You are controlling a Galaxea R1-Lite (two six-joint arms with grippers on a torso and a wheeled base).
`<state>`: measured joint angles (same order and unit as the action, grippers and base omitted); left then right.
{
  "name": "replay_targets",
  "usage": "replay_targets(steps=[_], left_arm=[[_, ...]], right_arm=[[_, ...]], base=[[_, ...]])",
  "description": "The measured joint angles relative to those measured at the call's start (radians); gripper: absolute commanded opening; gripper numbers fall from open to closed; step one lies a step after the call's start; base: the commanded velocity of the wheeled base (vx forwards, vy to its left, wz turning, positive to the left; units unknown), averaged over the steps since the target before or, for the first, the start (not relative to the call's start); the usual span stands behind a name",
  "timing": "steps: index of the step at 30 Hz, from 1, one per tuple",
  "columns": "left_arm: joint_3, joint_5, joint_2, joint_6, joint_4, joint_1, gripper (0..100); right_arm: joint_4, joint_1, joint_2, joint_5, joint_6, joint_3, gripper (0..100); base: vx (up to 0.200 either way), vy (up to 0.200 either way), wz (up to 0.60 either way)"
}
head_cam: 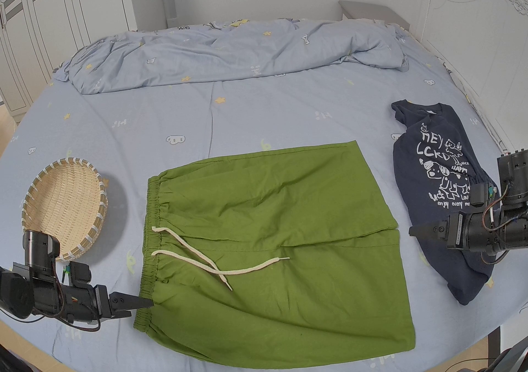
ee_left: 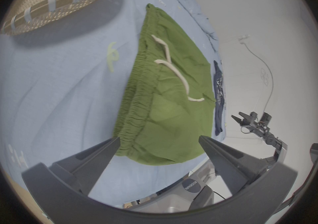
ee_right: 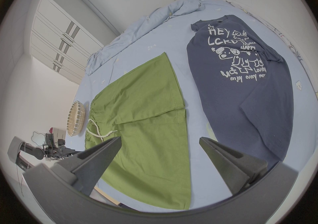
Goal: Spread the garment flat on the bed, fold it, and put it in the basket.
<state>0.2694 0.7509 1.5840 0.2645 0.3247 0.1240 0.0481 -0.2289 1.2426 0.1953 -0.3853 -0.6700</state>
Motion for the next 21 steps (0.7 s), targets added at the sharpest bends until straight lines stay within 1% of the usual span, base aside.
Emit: replay_targets(steps=[5, 9, 15, 21], left_arm=[[-0.004, -0.044, 0.083, -0.041, 0.05, 0.026, 100], [-0.008, -0.051, 0.131, -0.05, 0.059, 0.033, 100], [-0.001, -0.04, 0.177, -0.045, 0.08, 0.008, 100], [0.0, 0.004, 0.203, -0.034, 0.106, -0.025, 100]], right_arm=[[-0.001, -0.001, -0.037, 0.001, -0.001, 0.013, 100], [-0.003, -0.002, -0.056, 0.002, -0.001, 0.022, 100], [-0.003, -0.003, -0.066, 0.002, -0.001, 0.024, 100], [-0.001, -0.001, -0.068, 0.002, -0.003, 0.026, 100]], base=[[0.0, 0.0, 0.0], [0.0, 0.0, 0.0], [0.0, 0.0, 0.0], [0.0, 0.0, 0.0]])
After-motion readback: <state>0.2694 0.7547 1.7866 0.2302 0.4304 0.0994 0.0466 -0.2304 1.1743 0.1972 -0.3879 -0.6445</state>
